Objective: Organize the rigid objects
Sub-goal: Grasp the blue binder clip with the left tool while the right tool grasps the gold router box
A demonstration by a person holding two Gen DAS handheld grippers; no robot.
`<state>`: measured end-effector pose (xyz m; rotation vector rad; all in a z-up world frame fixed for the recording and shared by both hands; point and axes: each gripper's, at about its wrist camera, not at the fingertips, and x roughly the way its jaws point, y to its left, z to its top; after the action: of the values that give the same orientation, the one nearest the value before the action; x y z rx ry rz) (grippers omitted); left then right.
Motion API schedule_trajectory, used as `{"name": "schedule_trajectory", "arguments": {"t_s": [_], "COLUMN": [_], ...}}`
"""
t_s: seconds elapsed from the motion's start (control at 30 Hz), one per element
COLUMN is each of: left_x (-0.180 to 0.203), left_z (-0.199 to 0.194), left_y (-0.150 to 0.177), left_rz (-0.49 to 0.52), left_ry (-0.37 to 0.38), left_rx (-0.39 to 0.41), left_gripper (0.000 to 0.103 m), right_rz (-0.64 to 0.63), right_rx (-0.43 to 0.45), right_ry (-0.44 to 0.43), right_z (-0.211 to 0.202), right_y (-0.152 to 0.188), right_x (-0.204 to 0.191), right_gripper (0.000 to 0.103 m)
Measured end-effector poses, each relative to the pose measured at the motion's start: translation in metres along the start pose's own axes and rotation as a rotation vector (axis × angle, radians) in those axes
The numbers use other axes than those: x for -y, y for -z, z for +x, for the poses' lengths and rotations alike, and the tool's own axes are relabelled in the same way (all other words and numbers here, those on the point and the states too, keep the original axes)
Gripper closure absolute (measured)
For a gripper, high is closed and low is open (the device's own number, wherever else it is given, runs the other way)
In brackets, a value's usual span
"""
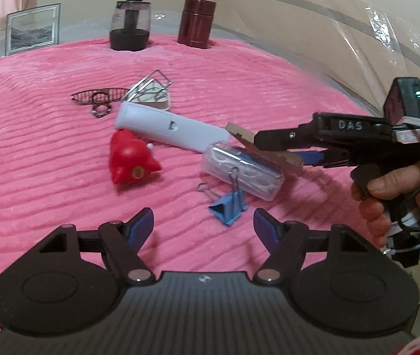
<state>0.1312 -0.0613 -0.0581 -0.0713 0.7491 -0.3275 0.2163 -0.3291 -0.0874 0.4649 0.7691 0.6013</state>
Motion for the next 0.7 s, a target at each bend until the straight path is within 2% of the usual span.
{"name": "schedule_trajectory", "arguments": {"t_s": [0.17,0.27,0.3,0.37,0.5,0.63,0.67,0.7], "left_x": [0.017,0.022,0.023,0.023,0.02,0.02,0.021,0.021], "left_z": [0.015,0.028,0.032,0.039,0.05,0.056,0.055,0.054], "left_y": [-0.003,-0.004,-0.005,-0.005,-0.005,-0.004,-0.005,-0.004], "left_rz": [0.04,0.056,0.057,0.061,0.069,0.085,0.089,0.09], "left_ry": [0.015,0.023,0.026,0.036,0.025,0.029,0.025,0.02], "left_rx": [0.008,0.002,-0.005,-0.016,-0.04,-0.051,-0.051,-0.047], "left_gripper": [0.036,0.047,0.055,0.066,0.071,0.071,0.072,0.078], "right_rz": [-0.07,-0.126,-0.139,-0.13,-0.112,-0.112,-0.119,-0.126], "right_rx": [0.078,0.096,0.098,0.096,0.082,0.077,0.078,0.08], "right_ry": [0.118,0.215,0.238,0.253,0.274,0.284,0.288,0.29], "right_z": [-0.027,-0.036,-0.038,-0.041,-0.042,-0.039,-0.039,-0.039], "right_y": [0.008,0.019,0.022,0.03,0.039,0.043,0.043,0.044], "right_x": [-0.013,-0.02,-0.02,-0.018,-0.013,-0.014,-0.015,-0.018], "right_gripper": [0.016,0.016,0.016,0.016,0.016,0.016,0.016,0.016]}}
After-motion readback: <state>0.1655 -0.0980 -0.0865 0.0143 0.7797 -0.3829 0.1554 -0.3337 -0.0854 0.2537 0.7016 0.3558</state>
